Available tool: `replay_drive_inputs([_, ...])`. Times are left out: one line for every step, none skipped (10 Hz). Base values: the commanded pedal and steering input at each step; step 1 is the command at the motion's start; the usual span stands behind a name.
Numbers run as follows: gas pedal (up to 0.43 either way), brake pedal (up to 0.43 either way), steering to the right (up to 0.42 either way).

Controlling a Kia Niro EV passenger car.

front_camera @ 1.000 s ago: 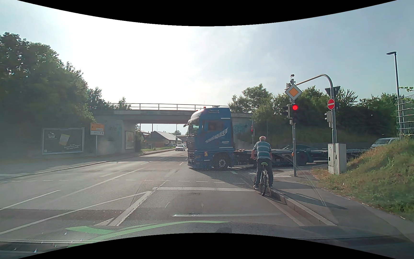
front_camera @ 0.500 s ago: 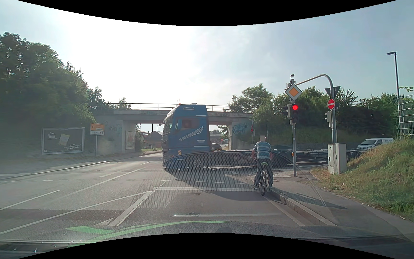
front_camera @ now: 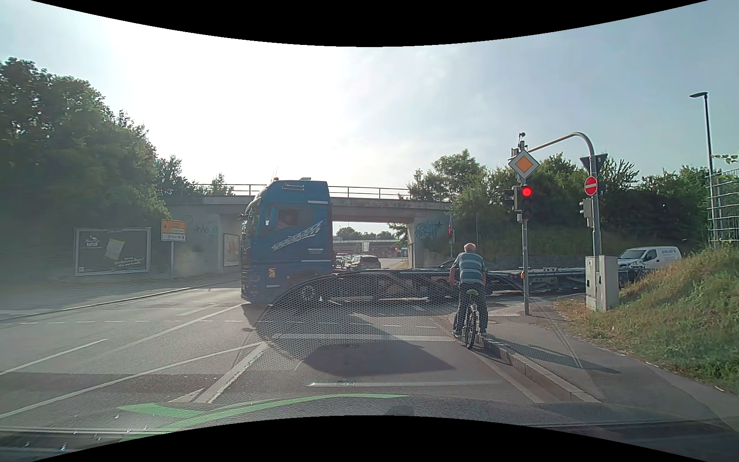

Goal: Follow the waypoints while adhering to traffic rules and regulations

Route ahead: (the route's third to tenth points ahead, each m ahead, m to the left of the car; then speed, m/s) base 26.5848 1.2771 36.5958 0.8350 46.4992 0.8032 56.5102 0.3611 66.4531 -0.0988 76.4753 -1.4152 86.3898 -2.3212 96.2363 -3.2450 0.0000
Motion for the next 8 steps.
replay_drive_inputs([0.000,0.280,0.002])
replay_drive_inputs([0.000,0.280,0.002])
replay_drive_inputs([0.000,0.280,0.002])
replay_drive_inputs([0.000,0.287,0.002])
replay_drive_inputs([0.000,0.280,0.001])
replay_drive_inputs([0.000,0.280,0.002])
replay_drive_inputs([0.000,0.287,0.001])
replay_drive_inputs([0.000,0.287,0.002])
